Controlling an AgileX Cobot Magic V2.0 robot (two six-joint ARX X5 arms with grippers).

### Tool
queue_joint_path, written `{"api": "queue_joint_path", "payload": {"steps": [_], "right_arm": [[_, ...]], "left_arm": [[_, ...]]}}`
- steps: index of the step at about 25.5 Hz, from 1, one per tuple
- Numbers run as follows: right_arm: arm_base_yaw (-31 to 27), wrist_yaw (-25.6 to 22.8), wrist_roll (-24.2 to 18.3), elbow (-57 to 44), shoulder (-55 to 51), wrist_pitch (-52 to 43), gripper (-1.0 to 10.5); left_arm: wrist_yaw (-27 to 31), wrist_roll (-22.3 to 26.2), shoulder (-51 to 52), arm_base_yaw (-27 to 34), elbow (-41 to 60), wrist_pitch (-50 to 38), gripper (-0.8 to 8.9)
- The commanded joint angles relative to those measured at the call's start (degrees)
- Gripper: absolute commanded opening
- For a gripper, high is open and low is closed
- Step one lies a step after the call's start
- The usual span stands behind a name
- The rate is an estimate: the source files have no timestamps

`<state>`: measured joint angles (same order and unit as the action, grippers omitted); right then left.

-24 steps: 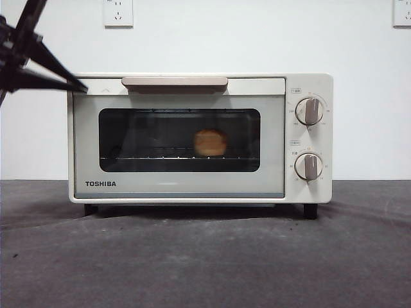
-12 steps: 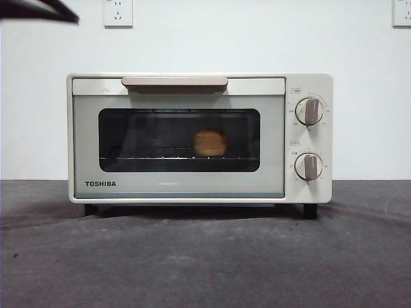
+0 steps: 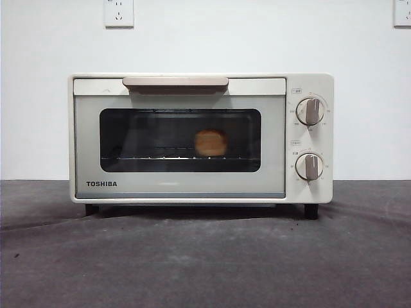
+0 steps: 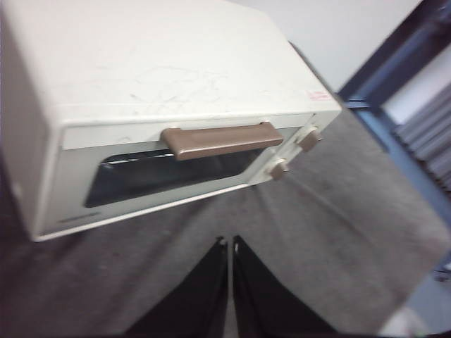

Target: The left arm flap open the oven, the right arm pick bread and place it into oven, the left arm flap close the oven

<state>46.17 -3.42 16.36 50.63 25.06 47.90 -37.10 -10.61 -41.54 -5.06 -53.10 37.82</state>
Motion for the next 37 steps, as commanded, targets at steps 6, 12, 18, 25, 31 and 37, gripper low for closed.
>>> {"api": "queue_joint_path", "payload": {"steps": [6,12,18,25,31,37], "right_arm": [[0.52,-1.14,-5.95,0.81,1.46,-3.67,3.5],[0.52,-1.16,-5.86,0.81,1.46,-4.59,0.2],[0.55,-1.11,-4.79,0.81,1.33,-4.68,0.2],[0.55,-1.14,-4.79,0.83,1.33,-4.66,0.2],[0.55,-1.11,-4.79,0.81,1.33,-4.66,0.2],[0.55,-1.11,-4.79,0.81,1.33,-4.66,0.2]], "left_arm": [[4.61,3.06,11.69,-0.85,-0.96,0.31,0.16],[4.52,3.04,13.35,-0.85,-0.96,0.26,0.2],[4.52,3.04,13.4,-0.85,-0.96,0.24,0.2],[4.52,3.04,13.42,-0.85,-0.96,0.24,0.2],[4.52,3.06,14.23,-0.63,1.62,-1.95,0.2],[5.18,8.15,22.97,2.86,17.27,-13.31,0.2]]}}
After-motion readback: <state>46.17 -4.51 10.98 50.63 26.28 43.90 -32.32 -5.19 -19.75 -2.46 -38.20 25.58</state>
